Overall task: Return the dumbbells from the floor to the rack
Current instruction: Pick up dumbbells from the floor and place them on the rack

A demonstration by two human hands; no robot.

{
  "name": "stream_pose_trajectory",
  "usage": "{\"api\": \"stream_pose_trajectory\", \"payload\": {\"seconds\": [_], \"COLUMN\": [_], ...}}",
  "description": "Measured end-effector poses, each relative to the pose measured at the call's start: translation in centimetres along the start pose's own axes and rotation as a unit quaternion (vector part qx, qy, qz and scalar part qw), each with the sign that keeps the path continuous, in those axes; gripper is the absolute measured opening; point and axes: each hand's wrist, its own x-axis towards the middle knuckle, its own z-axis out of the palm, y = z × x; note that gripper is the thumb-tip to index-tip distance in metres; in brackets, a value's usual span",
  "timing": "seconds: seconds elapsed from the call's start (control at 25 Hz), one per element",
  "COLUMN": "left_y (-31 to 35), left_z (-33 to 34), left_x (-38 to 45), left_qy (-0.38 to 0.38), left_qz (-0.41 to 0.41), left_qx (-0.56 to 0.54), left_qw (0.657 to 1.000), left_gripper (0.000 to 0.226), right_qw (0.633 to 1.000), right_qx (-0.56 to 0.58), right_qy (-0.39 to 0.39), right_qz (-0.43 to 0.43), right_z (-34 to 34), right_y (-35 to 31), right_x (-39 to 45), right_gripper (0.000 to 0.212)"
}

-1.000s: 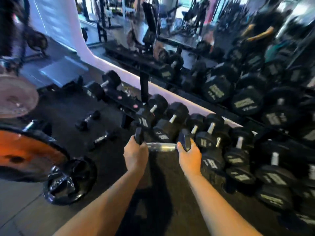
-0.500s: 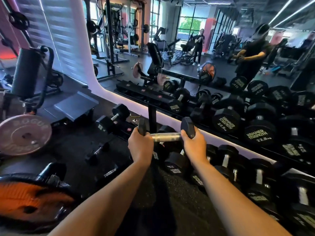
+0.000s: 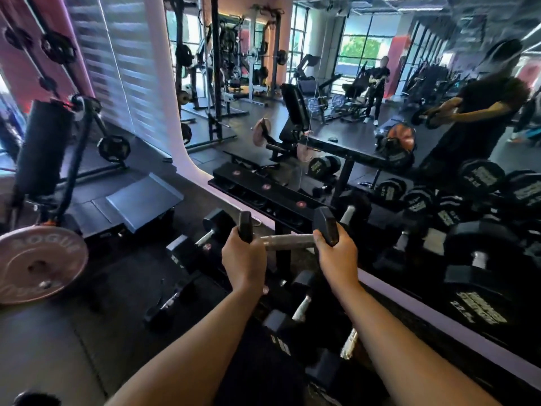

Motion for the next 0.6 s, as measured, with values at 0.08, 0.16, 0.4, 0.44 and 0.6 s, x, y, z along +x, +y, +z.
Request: {"api": "stream_pose_trajectory", "payload": {"seconds": [0.08,0.16,0.4,0.44,0.6], "left_y": [0.4,0.6,2.4,2.6,3.2], "left_z": [2.2,4.4,10.3,11.3,15.4], "left_x": [5.0,9.9,23.2,25.0,31.2], "left_qy": [0.011,0.022,0.033,0.035,0.046], "left_qz": [-0.001,0.006,-0.005,-0.003,-0.005], "left_qx": [-0.005,0.001,0.0,-0.001,-0.003], "left_qw": [1.0,1.0,0.999,0.999,0.999], "left_gripper": [0.009,0.009,0.008,0.008,0.009], "right_qw": [1.0,1.0,1.0,1.0,0.999], "right_qx": [-0.001,0.007,0.008,0.009,0.019], "right_qy": [-0.011,-0.013,-0.011,-0.014,-0.038], "right_qz": [-0.002,-0.007,0.005,0.009,-0.013], "right_z": [3.3,6.7,15.1,16.2,19.7], "right_y": [0.1,0.5,1.1,1.2,1.7], "right_x": [4.7,8.9,21.3,23.3,30.5], "right_gripper": [0.028,0.026,0.025,0.025,0.027]}}
